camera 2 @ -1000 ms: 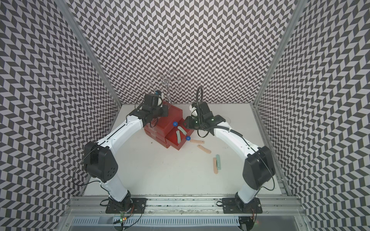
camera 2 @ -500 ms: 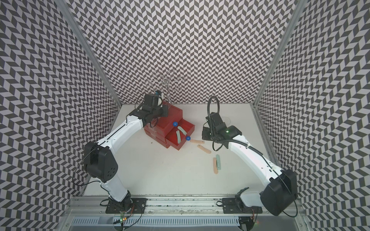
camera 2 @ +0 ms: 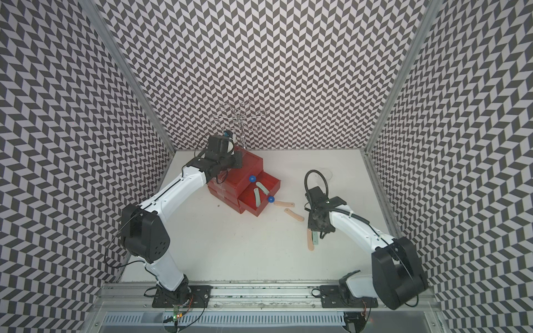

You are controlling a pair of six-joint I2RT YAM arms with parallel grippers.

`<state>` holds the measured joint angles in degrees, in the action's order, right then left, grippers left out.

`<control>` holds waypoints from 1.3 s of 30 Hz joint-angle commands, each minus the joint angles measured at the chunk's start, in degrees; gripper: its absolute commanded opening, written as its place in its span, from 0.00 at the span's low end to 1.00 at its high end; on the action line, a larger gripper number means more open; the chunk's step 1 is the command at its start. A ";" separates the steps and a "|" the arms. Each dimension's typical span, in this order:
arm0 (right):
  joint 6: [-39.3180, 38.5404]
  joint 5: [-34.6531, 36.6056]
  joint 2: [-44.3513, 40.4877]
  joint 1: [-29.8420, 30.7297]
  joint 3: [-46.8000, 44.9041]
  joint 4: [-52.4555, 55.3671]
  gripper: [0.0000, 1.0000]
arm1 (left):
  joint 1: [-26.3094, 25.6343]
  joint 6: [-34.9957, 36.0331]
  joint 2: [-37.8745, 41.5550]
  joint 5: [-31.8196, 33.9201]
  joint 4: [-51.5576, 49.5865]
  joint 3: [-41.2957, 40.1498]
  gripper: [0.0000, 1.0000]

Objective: Place the fruit knives into the drawer by color
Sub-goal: Pick up the fruit knife from the center of the board.

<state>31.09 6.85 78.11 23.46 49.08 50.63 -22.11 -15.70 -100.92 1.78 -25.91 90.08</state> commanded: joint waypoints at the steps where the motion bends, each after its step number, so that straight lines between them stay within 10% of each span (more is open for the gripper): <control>1: 0.46 -0.42 1.06 -0.29 -1.93 -2.17 0.32 | -0.30 0.00 -5.18 0.06 -14.96 -4.04 0.00; 39: -1.30 -3.15 11.74 -0.26 -2.33 -5.01 0.31 | -0.29 0.04 -5.23 -0.29 -14.96 -4.04 0.00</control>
<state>29.80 2.72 87.35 23.44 47.00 46.09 -22.13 -15.70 -100.92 1.83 -25.93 90.08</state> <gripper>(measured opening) 0.309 0.044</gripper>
